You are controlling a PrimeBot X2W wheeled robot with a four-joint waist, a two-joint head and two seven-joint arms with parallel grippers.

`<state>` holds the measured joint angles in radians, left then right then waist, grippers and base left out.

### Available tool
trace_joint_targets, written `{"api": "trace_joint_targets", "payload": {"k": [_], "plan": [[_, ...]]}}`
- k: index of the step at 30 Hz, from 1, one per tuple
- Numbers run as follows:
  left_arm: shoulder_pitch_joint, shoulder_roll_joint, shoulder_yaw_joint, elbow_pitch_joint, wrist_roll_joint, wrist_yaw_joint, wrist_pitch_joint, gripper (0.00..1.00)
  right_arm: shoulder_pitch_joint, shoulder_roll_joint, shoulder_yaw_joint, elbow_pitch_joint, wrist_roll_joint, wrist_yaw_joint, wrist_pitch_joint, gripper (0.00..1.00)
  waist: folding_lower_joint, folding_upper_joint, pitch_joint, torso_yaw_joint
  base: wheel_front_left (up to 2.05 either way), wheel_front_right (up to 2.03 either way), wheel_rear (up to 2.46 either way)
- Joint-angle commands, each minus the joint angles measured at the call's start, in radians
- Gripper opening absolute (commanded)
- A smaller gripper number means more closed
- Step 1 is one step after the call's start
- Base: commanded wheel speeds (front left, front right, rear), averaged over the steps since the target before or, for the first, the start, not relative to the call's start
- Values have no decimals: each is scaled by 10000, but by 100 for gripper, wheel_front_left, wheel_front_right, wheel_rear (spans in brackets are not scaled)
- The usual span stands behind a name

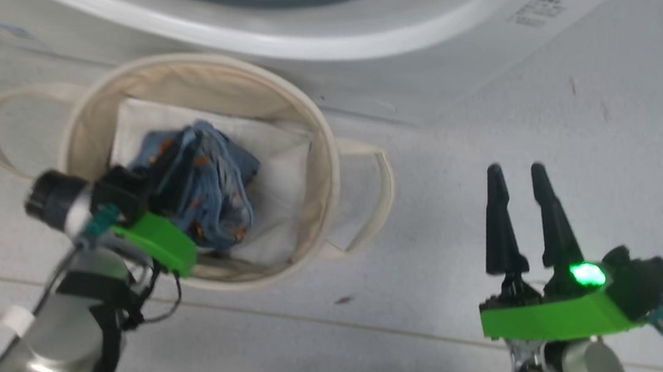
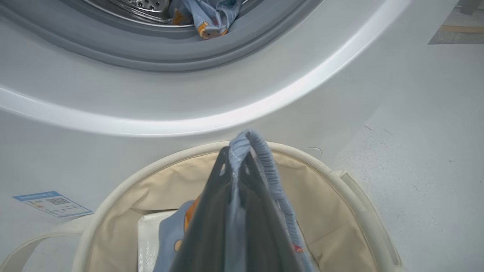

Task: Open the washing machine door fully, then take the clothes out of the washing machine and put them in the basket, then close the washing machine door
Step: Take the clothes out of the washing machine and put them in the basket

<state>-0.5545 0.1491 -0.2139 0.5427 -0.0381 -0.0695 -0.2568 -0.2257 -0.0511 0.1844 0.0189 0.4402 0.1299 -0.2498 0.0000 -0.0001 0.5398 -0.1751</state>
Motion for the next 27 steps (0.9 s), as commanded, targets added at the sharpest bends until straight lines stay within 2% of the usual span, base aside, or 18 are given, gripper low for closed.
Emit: {"api": "trace_joint_targets", "payload": {"k": [1, 9, 10, 11, 20, 27], "plan": [[-153, 326, 329, -186, -50, -32, -49, 0, -175, 9, 206, -394, 54, 8, -120, 100, 0, 1, 598, -308, 0, 0, 0], [-302, 450, 198, 1053, -662, -524, -49, 0, -336, 9, 381, -539, 160, 8, -120, 100, 0, 1, 945, -727, 0, 0, 0], [-253, 431, 175, 1247, -772, -550, -49, 91, -307, 9, 389, -517, 133, 8, -120, 100, 0, 1, 898, -745, 0, 0, 0], [-218, 447, 116, 1402, -790, -565, -49, 100, -280, 9, 406, -494, 109, 8, -120, 100, 0, 1, 855, -762, 0, 0, 0], [4, 280, 536, 730, -912, -594, -49, 100, -207, 9, 419, -318, 23, 8, -120, 100, 0, 1, 219, -363, 0, 0, 0], [645, 0, 818, -719, -877, -604, -49, 100, -164, 9, 478, 34, -145, 8, -120, 100, 0, 1, -761, 247, 0, 0, 0]]}}
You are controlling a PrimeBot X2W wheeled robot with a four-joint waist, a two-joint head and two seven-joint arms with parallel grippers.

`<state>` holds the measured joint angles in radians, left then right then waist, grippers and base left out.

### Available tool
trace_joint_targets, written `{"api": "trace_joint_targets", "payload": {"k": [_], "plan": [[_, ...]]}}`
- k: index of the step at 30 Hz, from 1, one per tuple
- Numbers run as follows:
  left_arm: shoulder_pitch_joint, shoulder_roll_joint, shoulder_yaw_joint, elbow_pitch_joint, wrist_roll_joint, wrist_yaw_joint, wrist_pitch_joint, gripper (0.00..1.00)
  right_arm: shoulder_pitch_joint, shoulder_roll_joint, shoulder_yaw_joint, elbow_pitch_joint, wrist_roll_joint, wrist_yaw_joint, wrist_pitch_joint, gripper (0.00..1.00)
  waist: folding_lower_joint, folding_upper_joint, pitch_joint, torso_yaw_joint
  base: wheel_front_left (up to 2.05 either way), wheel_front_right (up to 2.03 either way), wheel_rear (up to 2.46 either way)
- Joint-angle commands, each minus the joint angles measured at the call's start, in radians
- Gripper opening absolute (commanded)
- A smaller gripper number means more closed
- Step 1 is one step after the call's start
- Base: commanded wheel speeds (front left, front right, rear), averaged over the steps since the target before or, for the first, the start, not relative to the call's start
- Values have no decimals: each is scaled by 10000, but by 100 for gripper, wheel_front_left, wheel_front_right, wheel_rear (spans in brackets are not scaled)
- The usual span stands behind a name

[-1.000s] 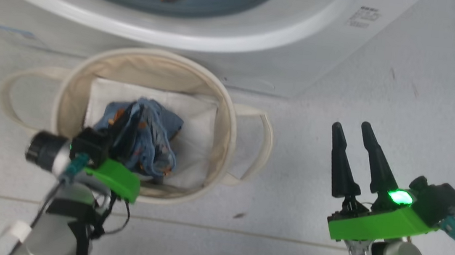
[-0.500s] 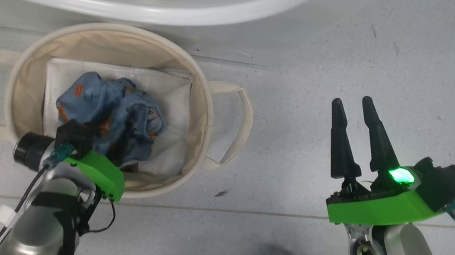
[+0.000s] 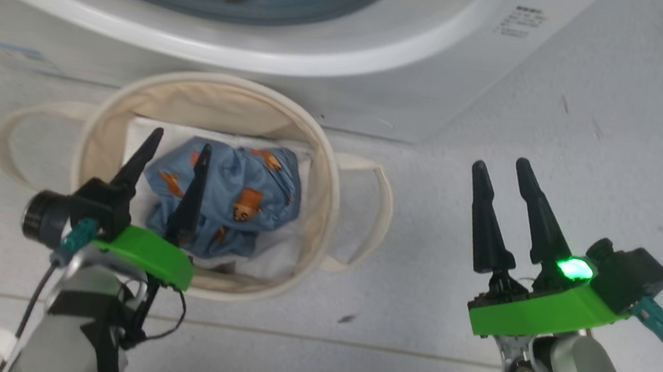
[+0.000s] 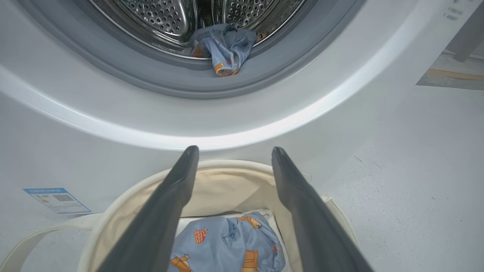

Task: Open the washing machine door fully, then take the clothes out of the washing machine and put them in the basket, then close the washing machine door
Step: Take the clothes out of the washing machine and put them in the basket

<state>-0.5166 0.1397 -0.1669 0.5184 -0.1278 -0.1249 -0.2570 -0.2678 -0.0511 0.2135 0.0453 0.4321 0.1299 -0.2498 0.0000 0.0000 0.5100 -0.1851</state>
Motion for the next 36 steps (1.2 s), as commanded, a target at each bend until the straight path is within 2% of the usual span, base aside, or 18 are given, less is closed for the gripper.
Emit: {"api": "trace_joint_targets", "payload": {"k": [1, 7, 15, 23, 36], "plan": [[417, 55, 361, -710, 38, -51, -47, 100, 279, 9, 164, -176, -90, 8, -120, 100, 0, 0, -638, 428, 0, 0, 0], [1539, -173, 621, -2279, -61, -55, -47, 100, 512, 9, -94, 29, -165, 8, -120, 100, 0, 0, -1601, 806, 0, 0, 0], [2733, -391, 1122, -3585, 198, -38, -47, 100, 904, 9, -268, 186, -200, 8, -120, 100, 0, 0, -2547, 1107, 0, 0, 0], [3692, -702, 1394, -4359, 289, 55, -47, 100, 1447, 9, -652, 365, -187, 8, -120, 100, 0, 0, -3362, 1142, 0, 0, 0], [4503, -869, 651, -4460, 604, 40, -47, 100, 1919, 9, -899, 381, -29, 8, -120, 100, 0, 0, -3852, 951, 0, 0, 0]]}}
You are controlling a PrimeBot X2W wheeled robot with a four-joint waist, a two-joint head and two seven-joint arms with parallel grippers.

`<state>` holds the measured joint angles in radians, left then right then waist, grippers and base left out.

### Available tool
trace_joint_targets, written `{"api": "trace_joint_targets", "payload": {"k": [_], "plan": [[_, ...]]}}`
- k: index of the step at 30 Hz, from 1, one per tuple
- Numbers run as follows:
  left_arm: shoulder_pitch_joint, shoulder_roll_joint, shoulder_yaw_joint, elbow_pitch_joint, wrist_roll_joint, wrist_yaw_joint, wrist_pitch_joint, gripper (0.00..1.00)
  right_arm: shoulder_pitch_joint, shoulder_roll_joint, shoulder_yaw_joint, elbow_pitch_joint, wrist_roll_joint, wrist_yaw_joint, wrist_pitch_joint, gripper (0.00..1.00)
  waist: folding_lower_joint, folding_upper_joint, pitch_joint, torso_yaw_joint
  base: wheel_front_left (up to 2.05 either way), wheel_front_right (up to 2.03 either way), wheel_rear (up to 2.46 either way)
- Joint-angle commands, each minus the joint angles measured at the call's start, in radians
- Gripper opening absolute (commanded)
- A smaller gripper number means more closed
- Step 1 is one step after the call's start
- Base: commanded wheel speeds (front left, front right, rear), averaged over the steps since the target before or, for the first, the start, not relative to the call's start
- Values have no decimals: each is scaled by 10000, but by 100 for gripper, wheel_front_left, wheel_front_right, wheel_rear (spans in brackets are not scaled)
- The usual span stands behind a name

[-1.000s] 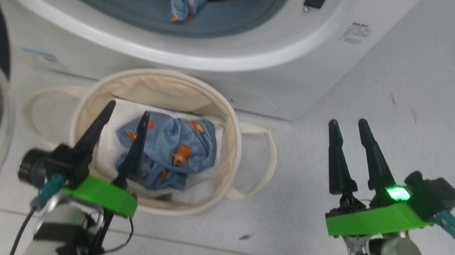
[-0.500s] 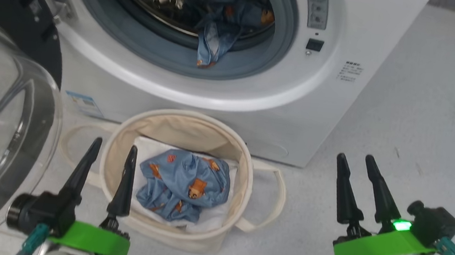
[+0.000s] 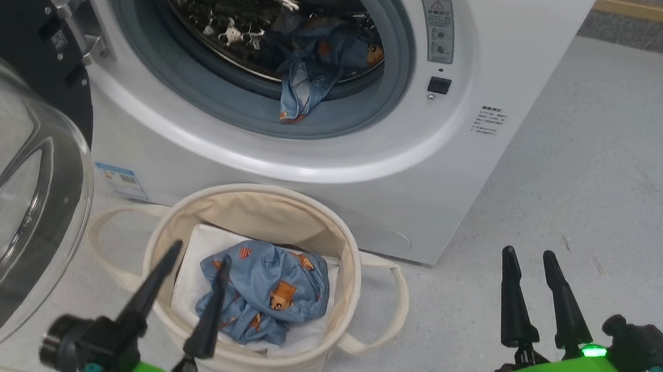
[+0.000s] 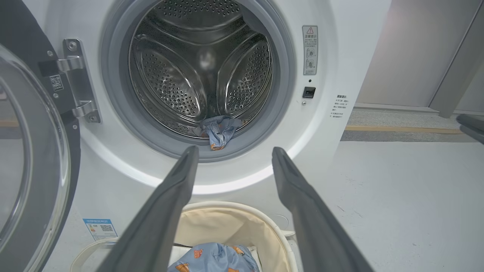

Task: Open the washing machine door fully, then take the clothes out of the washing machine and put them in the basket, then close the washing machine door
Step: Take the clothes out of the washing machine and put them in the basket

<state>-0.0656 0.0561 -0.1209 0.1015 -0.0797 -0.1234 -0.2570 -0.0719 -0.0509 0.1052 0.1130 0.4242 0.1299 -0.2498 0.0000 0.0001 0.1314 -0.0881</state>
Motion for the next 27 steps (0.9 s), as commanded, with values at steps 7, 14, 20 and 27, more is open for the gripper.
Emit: {"api": "trace_joint_targets", "payload": {"k": [7, 14, 20, 27], "plan": [[118, -53, -84, -242, 41, 181, -47, 100, 89, 7, 224, -229, 92, 8, -120, 100, 0, -1, -275, -40, 0, 0, 0], [263, -56, -106, -197, 48, 258, -47, 100, 182, 7, 292, -161, 125, 8, -120, 100, 0, -1, -464, -72, 0, 0, 0], [317, -57, -146, -177, -30, 322, -47, 100, 207, 7, 356, -134, 124, 8, -120, 100, 0, -1, -554, -89, 0, 0, 0], [308, -57, -6, -238, 85, 381, -47, 100, 206, 7, 416, -135, 120, 8, -120, 100, 0, -1, -550, -127, 0, 0, 0]]}}
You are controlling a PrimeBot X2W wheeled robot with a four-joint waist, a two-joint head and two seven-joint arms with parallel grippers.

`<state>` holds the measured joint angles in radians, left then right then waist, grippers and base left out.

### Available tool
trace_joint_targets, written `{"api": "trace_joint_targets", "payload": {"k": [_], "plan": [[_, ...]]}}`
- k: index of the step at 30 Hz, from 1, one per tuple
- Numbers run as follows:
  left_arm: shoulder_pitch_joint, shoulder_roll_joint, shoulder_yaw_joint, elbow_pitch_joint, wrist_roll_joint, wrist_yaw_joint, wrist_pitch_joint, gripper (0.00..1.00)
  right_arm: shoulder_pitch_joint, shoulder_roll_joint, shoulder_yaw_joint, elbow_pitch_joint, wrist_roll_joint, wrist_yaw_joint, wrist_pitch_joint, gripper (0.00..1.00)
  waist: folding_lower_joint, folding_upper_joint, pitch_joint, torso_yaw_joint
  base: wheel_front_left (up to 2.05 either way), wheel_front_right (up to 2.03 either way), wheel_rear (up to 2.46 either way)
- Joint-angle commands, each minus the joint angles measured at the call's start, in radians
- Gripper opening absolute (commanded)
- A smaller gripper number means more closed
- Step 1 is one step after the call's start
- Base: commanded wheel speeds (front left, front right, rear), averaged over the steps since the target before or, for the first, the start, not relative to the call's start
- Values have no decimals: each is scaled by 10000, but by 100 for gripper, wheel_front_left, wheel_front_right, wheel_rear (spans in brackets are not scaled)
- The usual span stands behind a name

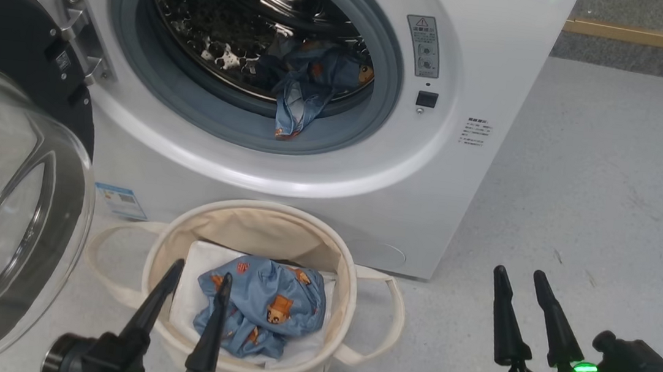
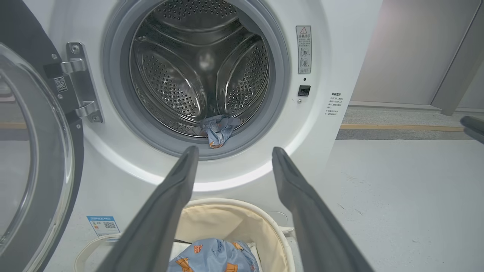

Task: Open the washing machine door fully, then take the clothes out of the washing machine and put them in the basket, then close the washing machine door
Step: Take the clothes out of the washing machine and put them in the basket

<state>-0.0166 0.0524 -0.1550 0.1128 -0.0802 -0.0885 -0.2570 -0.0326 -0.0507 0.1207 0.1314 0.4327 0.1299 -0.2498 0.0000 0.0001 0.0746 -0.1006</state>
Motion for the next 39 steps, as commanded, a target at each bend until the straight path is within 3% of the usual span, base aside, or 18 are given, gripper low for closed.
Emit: {"api": "trace_joint_targets", "payload": {"k": [1, 33, 35, 39], "plan": [[-213, -14, 366, -393, 165, 30, -47, 100, -205, 5, 265, -332, 43, 8, -120, 100, 0, -1, 63, -1, 0, 0, 0], [-484, -10, 755, -377, 309, -183, -47, 100, -470, 5, 242, -488, 147, 8, -120, 100, 0, -1, 543, -296, 0, 0, 0], [-562, 60, 766, -390, 388, -192, -47, 100, -502, 5, 281, -512, 171, 8, -120, 100, 0, -1, 632, -356, 0, 0, 0], [-1223, 806, 333, -196, 1120, -248, -47, 100, -653, 5, 345, -688, 451, 8, -120, 100, 0, -1, 1317, -687, 0, 0, 0]]}}
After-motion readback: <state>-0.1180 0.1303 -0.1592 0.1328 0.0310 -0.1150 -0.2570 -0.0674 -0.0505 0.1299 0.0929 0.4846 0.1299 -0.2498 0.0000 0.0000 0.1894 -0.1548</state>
